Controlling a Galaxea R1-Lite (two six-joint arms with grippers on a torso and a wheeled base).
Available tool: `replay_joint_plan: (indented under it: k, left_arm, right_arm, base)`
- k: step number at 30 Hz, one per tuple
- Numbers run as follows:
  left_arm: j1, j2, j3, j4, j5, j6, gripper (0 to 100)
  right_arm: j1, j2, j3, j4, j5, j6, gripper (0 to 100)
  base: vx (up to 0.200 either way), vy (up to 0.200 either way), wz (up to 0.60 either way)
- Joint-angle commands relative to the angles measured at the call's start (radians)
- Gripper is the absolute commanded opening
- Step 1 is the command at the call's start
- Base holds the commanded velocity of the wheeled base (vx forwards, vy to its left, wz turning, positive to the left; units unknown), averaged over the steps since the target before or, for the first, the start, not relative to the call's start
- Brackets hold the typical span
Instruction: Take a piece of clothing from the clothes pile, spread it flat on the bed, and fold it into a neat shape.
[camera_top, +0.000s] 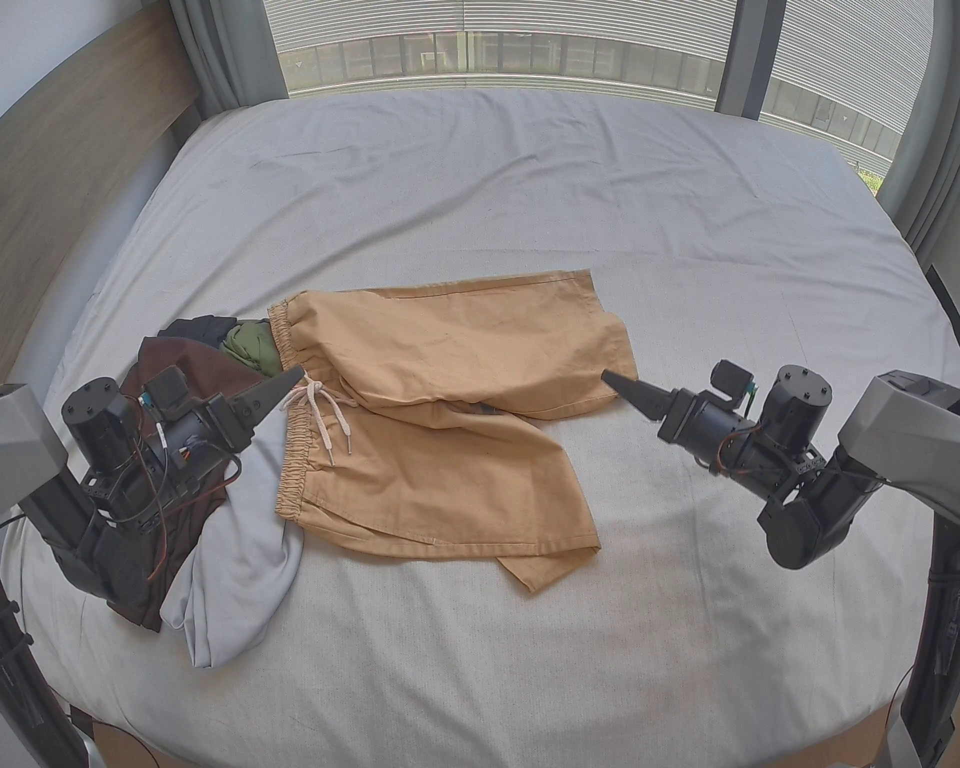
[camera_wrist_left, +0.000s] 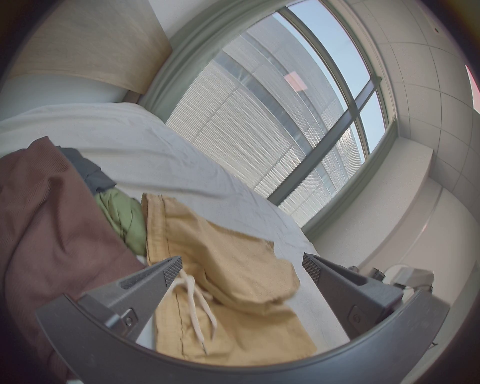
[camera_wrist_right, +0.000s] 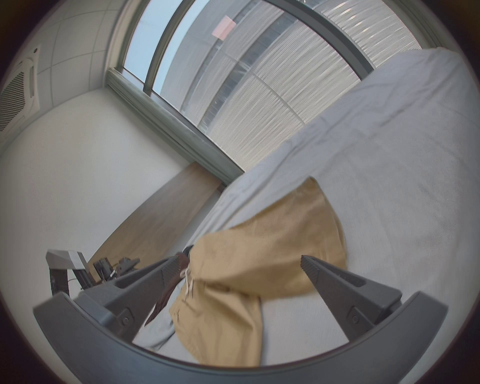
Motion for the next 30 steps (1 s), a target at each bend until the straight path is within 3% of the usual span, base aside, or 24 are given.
replay_joint_plan:
  k: [1,14,30]
  left_arm:
    - [-0.017,-0.085,0.096,-0.005,-0.051,0.022,100]
    - [-0.088,-0.022,0.138,-0.006,-0.046,0.031,100]
    - [-0.082,0.013,0.148,-0.006,-0.042,0.065,100]
  right_arm:
    - [0.039,-0.021,0.121,-0.014,0.002,-0.028,100]
    - [0.055,-0.007,0.203,0.000,0.006,-0.059,100]
    - [0.103,0.107,0.206,-0.002,0.004,-0.105,100]
  base:
    - [0.000,0.000,0.00]
    - [0.000,0.000,0.00]
    - [0.000,0.000,0.00]
